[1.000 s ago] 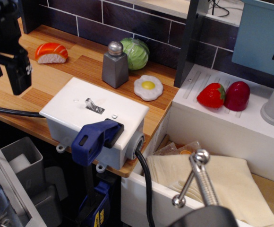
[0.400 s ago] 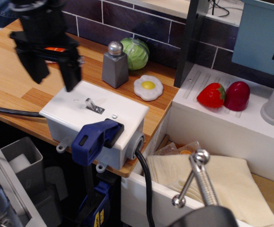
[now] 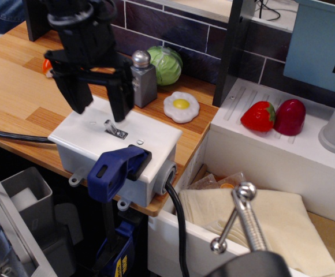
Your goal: Move light switch to the right
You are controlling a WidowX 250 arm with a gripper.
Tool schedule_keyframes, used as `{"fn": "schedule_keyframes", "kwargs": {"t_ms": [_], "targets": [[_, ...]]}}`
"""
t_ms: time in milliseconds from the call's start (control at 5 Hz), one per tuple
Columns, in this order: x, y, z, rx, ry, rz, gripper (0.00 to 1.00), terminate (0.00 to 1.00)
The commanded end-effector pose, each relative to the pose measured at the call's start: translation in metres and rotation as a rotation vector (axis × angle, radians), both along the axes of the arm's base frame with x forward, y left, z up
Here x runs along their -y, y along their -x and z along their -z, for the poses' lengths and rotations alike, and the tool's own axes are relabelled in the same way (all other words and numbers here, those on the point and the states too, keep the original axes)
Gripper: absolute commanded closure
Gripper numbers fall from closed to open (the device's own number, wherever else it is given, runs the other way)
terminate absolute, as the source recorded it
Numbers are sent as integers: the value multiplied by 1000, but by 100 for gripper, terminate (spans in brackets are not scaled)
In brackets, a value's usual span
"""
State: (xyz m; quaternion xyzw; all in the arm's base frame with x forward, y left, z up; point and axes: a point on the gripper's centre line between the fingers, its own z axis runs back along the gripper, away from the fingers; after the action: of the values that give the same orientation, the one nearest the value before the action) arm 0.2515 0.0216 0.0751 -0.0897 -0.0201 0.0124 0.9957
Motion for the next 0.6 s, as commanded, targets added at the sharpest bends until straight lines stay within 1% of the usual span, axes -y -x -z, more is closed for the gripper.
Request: {"fn": "schedule_keyframes", "kwargs": {"t_ms": [0,200,400], "targets": [[14,8,11,63,-33,15,0,0],[25,8,9,75,-14,23,0,0],[36,4,4,72,7,26,0,0]]}}
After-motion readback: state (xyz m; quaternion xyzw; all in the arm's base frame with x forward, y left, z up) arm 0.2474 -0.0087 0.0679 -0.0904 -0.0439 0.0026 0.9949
